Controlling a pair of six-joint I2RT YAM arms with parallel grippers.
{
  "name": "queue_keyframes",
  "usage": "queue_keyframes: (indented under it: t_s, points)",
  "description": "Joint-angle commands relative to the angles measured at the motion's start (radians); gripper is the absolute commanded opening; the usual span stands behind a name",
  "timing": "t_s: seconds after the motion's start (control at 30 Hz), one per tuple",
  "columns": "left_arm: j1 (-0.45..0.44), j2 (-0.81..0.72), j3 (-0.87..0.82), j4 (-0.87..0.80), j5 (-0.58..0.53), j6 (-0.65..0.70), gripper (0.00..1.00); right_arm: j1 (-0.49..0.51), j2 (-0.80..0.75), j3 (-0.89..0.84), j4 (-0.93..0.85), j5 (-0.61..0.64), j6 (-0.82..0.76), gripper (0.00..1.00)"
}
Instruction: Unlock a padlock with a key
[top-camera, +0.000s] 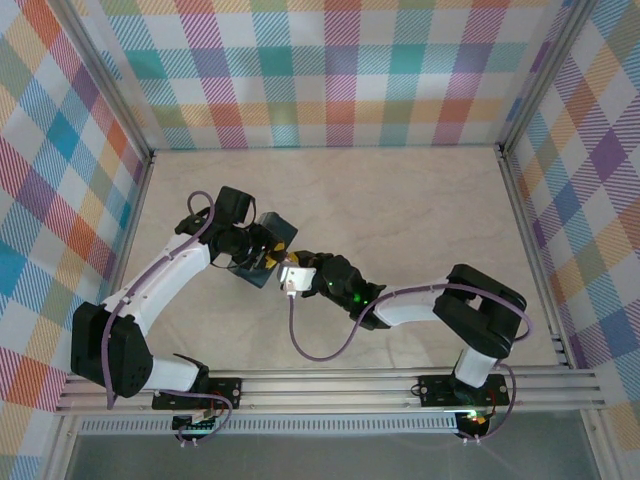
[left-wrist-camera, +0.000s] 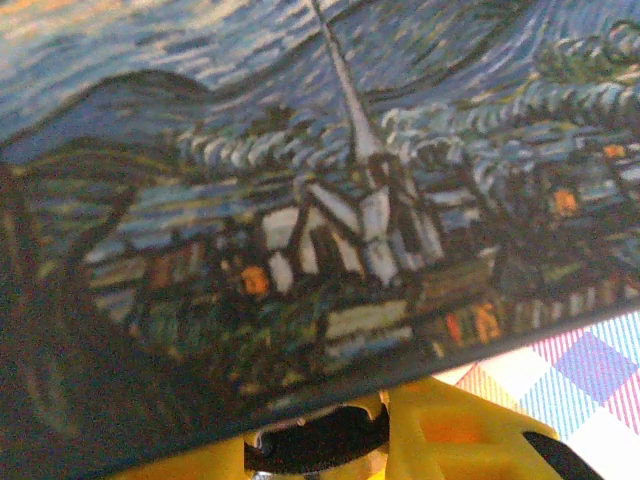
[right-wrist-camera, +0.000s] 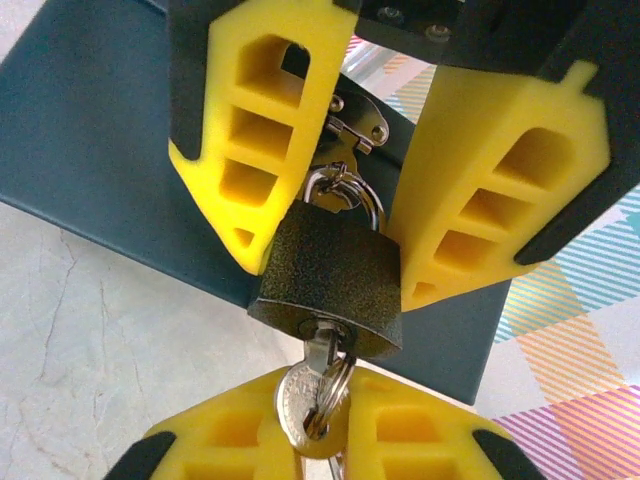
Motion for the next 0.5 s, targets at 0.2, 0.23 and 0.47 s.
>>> queue_keyframes:
  t_s: [0.2,0.23,0.47]
  points:
    - [-0.001,-0.048,0.035,0.039,0.031,-0.004,0.03,-0.009,-0.151,0.054,-0.307,-0.171,0.292,0.00]
    - [-0.001,-0.048,0.035,0.041,0.031,-0.006,0.03,-0.009,-0.151,0.060,-0.323,-0.174,0.321,0.00]
    - [-0.013,-0.063,0.019,0.056,0.031,-0.026,0.03,-0.009,-0.146,0.103,-0.366,-0.209,0.561,0.00]
